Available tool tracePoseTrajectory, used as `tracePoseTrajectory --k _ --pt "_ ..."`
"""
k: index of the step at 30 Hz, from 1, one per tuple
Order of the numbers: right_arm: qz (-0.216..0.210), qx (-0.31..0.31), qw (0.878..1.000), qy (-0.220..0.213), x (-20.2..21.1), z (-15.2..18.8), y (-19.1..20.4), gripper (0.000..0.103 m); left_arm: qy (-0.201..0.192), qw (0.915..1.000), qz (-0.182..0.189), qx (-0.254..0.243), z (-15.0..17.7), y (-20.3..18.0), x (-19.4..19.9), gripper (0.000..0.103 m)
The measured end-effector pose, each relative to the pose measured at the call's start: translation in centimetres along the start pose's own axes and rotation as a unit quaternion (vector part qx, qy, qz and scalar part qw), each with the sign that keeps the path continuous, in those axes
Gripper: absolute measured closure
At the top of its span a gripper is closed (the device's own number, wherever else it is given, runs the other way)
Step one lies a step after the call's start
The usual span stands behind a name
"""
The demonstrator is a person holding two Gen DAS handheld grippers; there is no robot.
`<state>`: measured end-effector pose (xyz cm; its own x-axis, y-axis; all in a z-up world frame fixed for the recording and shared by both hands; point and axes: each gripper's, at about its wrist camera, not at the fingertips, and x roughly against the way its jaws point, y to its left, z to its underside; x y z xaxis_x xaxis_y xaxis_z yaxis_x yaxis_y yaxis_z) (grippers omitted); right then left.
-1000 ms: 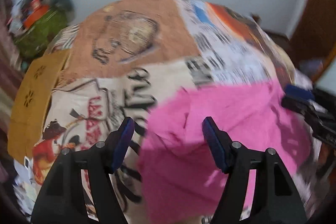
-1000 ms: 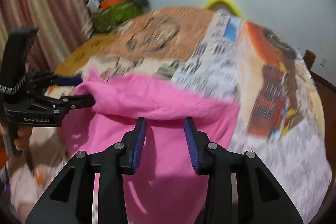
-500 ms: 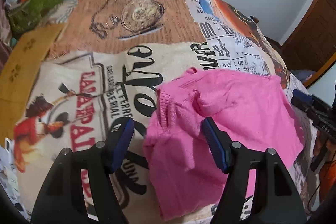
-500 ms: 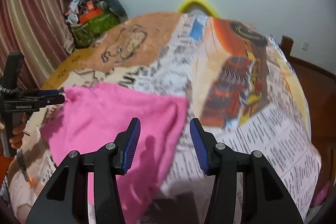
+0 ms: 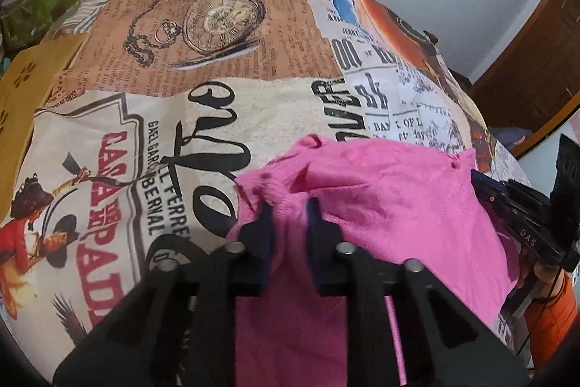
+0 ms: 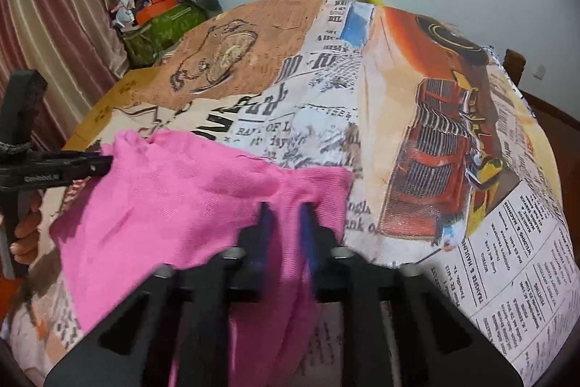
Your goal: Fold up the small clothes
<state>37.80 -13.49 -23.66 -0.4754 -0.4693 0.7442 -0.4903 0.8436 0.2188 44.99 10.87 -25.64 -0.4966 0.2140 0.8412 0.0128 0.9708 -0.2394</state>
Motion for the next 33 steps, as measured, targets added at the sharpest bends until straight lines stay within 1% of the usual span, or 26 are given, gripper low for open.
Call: tracePoseTrajectory --k 3,4,8,11,13,16,18,20,21,23,26,27,29,30,31,32,33 --pt "0.001 0.006 1.000 -0.017 1.2 0.2 0.1 0.098 -0.006 0.9997 0.020 0.009 0.1 0.6 0.6 0.091" --pt "0.001 0.010 1.000 -0.022 1.6 0.1 0.2 0.098 -0.015 0.9997 0.020 0.008 0.2 0.7 1.1 0.092" --pt "0.004 0.019 0.998 -0.067 4.4 -0.6 0.4 0.099 -0.039 0.9990 0.021 0.009 0.1 0.6 2.9 0.092" --pt "0.009 0.020 0.997 -0.078 5.1 -1.5 0.1 0.099 -0.056 0.9983 0.013 0.014 -0.5 0.7 3.6 0.092" --pt "0.016 0.017 0.997 -0.076 4.6 -1.9 -0.2 0.099 -0.054 0.9983 0.004 0.020 -0.8 1.0 3.5 0.092" --pt "0.027 0.017 0.998 -0.059 2.8 -1.8 -0.5 0.099 -0.043 0.9987 -0.007 0.026 -1.0 1.5 2.4 0.092" --pt "0.036 0.018 0.998 -0.041 1.3 -1.4 -0.7 0.099 -0.027 0.9991 -0.014 0.030 -0.8 1.7 1.1 0.092" --pt "0.039 0.018 0.999 -0.023 0.3 -1.0 -0.7 0.099 -0.003 0.9994 -0.025 0.021 -0.5 1.7 -0.4 0.090" --pt "0.040 0.022 0.999 -0.013 -0.3 -0.9 -0.5 0.099 0.003 0.9992 -0.036 0.015 -0.4 1.5 -0.6 0.087" --pt "0.046 0.034 0.998 -0.007 -0.2 -0.7 -0.1 0.098 -0.004 0.9985 -0.054 -0.001 -0.1 1.0 -0.2 0.085" --pt "0.041 0.032 0.998 -0.020 1.4 -1.0 0.1 0.097 -0.023 0.9980 -0.051 -0.031 0.1 0.2 1.5 0.085" --pt "0.036 0.028 0.999 -0.025 1.9 -1.1 0.1 0.096 -0.028 0.9973 -0.055 -0.039 0.1 -0.1 2.1 0.085" --pt "0.014 0.019 0.999 -0.041 3.4 -1.4 0.2 0.089 -0.038 0.9959 -0.061 -0.054 0.4 -0.6 3.4 0.084" --pt "0.004 0.019 0.999 -0.050 4.4 -1.4 0.5 0.081 -0.042 0.9956 -0.061 -0.058 0.4 -0.7 3.9 0.080" --pt "0.000 0.021 0.998 -0.059 5.1 -1.4 0.7 0.072 -0.046 0.9955 -0.058 -0.059 0.6 -0.7 4.5 0.074" --pt "-0.003 0.022 0.997 -0.068 5.9 -1.2 1.0 0.068 -0.050 0.9957 -0.053 -0.057 0.9 -0.6 5.0 0.070" --pt "-0.005 0.022 0.997 -0.073 6.3 -1.1 1.2 0.064 -0.052 0.9960 -0.048 -0.054 1.0 -0.6 5.4 0.059"
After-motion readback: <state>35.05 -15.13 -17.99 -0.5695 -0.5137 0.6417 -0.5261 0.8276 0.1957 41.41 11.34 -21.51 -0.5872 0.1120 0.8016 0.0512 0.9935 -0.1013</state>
